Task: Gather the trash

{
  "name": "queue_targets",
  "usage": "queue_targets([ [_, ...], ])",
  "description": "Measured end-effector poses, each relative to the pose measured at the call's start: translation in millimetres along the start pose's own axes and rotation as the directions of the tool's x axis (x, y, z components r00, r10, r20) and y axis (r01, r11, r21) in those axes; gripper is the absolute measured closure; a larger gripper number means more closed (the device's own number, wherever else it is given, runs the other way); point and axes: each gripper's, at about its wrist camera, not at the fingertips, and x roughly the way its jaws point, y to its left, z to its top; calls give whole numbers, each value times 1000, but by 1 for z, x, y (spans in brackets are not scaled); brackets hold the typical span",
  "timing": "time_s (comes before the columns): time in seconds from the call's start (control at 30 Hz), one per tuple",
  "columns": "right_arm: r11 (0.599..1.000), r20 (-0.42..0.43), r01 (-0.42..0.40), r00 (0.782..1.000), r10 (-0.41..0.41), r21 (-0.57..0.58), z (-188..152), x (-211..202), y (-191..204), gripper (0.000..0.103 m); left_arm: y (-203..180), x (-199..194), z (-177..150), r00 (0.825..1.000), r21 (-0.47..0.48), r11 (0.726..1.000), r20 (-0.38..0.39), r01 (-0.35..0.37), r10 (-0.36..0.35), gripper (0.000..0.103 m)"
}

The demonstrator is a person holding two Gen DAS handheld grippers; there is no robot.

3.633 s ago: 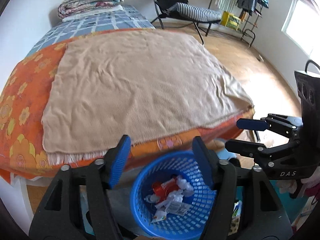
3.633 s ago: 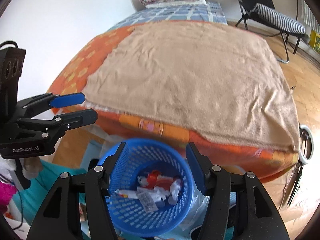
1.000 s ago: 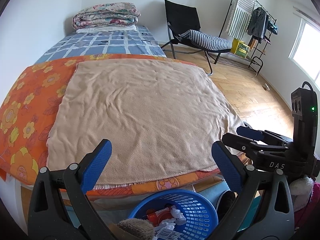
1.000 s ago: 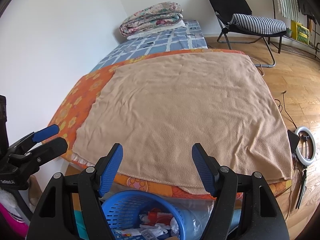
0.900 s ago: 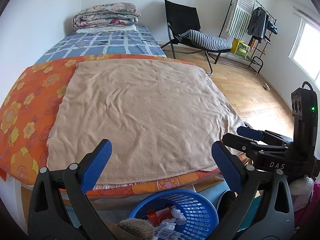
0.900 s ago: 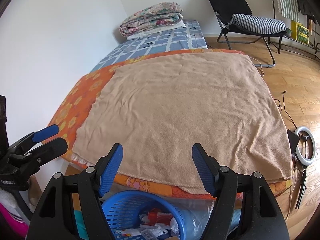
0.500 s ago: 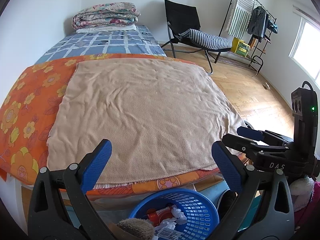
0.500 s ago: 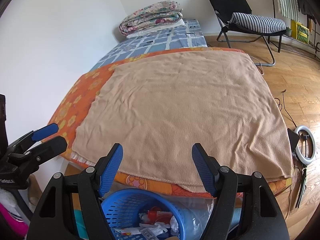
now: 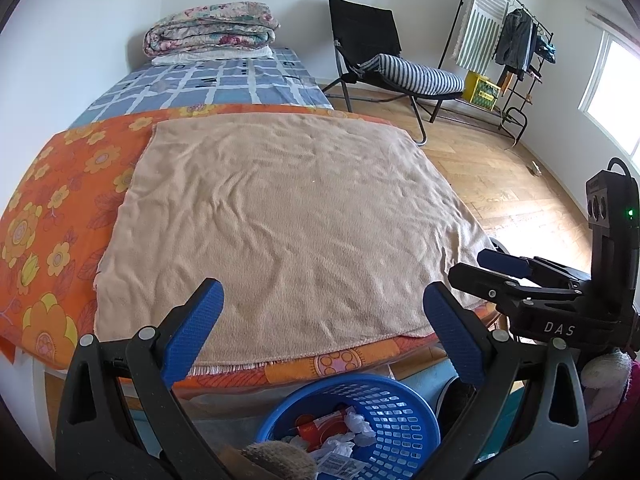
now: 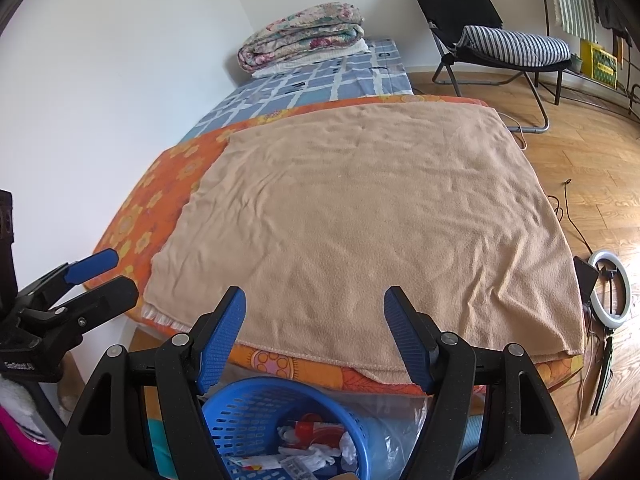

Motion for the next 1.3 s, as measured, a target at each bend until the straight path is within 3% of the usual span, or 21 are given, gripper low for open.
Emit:
queue_targets([
  [1.3,1000,-15,5,1000,-5,-2,-5,2,3,32,2,1,-4,1000,15,1000,-2,-11,11,1],
])
